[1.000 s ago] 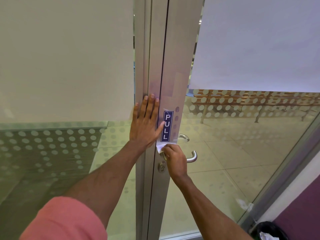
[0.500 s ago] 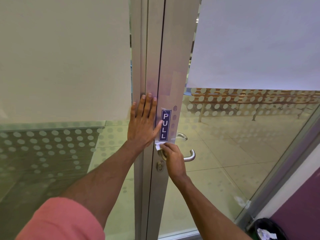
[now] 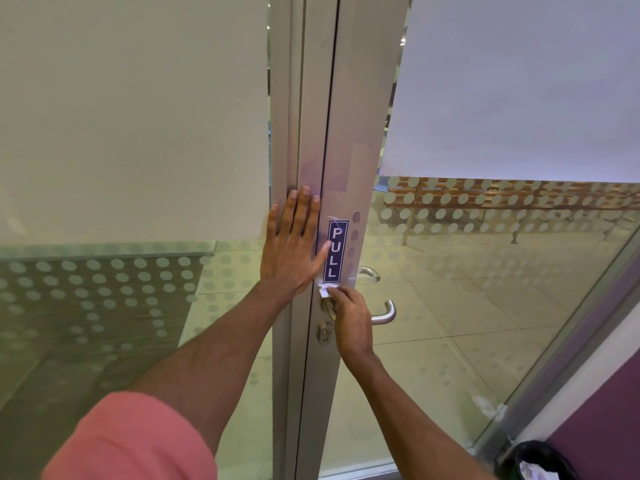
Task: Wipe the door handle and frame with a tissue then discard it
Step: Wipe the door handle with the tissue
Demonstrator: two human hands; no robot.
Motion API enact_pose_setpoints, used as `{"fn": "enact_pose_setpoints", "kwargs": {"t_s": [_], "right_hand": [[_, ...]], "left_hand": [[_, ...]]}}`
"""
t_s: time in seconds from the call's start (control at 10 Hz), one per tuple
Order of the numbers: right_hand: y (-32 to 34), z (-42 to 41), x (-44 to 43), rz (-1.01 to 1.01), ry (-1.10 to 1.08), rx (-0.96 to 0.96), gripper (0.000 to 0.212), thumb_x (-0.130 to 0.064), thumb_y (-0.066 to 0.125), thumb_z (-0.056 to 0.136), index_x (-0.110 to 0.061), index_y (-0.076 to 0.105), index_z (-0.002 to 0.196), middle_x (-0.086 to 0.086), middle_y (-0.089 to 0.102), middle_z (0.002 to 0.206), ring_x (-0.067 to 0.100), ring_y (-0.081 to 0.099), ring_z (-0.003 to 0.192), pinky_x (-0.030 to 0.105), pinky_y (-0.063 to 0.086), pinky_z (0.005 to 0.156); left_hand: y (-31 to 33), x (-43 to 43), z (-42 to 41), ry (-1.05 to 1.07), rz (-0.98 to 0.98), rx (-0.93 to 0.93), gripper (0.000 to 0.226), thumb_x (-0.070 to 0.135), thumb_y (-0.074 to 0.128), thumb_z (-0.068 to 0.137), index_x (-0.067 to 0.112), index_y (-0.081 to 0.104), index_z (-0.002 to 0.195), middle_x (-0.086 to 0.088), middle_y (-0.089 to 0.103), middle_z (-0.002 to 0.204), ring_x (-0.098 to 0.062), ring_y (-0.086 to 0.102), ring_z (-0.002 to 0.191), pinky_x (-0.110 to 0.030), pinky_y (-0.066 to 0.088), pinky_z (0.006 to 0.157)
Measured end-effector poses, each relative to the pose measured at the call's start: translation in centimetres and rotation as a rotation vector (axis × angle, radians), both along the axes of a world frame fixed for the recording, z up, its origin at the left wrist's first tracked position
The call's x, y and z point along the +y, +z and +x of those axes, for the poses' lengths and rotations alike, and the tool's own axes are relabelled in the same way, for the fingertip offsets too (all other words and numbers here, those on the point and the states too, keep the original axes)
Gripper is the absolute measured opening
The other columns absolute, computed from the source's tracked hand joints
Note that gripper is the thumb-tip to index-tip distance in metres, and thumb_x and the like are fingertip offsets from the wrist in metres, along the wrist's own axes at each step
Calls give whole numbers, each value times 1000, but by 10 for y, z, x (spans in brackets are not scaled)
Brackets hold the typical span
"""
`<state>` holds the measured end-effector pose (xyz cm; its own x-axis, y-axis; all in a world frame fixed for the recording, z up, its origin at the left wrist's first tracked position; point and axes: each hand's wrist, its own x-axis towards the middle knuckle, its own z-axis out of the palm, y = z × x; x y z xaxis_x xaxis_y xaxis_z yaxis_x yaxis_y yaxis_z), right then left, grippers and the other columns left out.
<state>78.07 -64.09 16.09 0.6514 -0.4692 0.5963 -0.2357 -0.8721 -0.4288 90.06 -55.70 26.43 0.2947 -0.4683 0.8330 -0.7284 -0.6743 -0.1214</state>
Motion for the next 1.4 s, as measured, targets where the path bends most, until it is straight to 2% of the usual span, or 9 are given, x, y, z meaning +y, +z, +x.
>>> {"fn": "enact_pose_setpoints", "kwargs": {"t_s": [0.1, 0.3, 0.4, 0.5, 0.7, 0.8, 1.0, 1.2, 1.4], "right_hand": [[4, 2, 7, -19, 76, 21, 33, 5, 54, 88, -7, 64, 116, 10, 58, 120, 21, 52, 111, 37, 47, 94], [5, 1, 2, -69, 133, 21, 36, 12, 53, 83, -5, 65, 113, 11, 58, 119, 25, 49, 111, 39, 46, 91], [4, -1, 1, 73, 83, 0, 42, 13, 51, 83, -7, 63, 119, 12, 56, 125, 25, 47, 117, 37, 41, 97], [5, 3, 6, 128, 35, 9, 40, 13, 52, 83, -4, 63, 117, 15, 57, 123, 28, 48, 116, 37, 41, 97], [2, 0, 0, -235, 166, 111, 26, 5, 49, 90, -5, 66, 108, 10, 59, 115, 27, 51, 109, 39, 47, 87], [2, -1, 0, -141, 58, 21, 19, -17, 53, 96, -28, 66, 104, -10, 62, 111, 15, 57, 109, 23, 49, 81], [2, 0, 1, -19, -74, 47, 30, -13, 63, 91, -13, 64, 121, 5, 64, 121, 20, 62, 110, 32, 56, 90], [5, 1, -3, -197, 96, 133, 23, -3, 51, 91, -10, 65, 109, 6, 59, 113, 23, 52, 106, 36, 46, 86], [3, -12, -4, -155, 54, 184, 14, -24, 50, 92, -26, 64, 96, -10, 60, 103, 10, 56, 95, 27, 46, 71]], "left_hand": [[-1, -1, 1, -11, -9, 5, 91, 64, 26, 96, 12, -26, 150, -7, -38, 155, -25, -15, 150, -42, -19, 119], [0, 0, -1, -40, -23, -14, 92, 63, 29, 95, 12, -20, 152, -10, -10, 163, -29, 7, 151, -43, -12, 120], [0, 1, 0, -38, -15, -6, 92, 63, 29, 96, 12, -23, 151, -8, -24, 161, -28, 0, 151, -42, -15, 120], [0, 0, -1, -25, -6, -8, 90, 63, 24, 96, 12, -24, 151, -10, -27, 161, -28, 0, 152, -42, -16, 119], [1, 1, -2, -22, 1, -20, 91, 63, 31, 95, 11, -16, 153, -14, 1, 163, -29, 6, 152, -43, -12, 120], [0, 1, -1, -20, 6, -7, 92, 63, 31, 96, 11, -20, 152, -12, -17, 163, -25, -7, 151, -42, -16, 120], [0, -1, 1, 4, 17, 11, 91, 64, 25, 96, 13, -27, 150, -7, -39, 154, -23, -30, 146, -41, -23, 118], [0, 0, -1, 8, 6, -36, 90, 63, 34, 95, 9, -10, 153, -15, 6, 164, -29, 9, 152, -43, -11, 120], [0, 0, -1, 4, -5, -44, 92, 63, 32, 96, 11, -20, 152, -13, -19, 162, -30, 4, 151, -42, -19, 119]]}}
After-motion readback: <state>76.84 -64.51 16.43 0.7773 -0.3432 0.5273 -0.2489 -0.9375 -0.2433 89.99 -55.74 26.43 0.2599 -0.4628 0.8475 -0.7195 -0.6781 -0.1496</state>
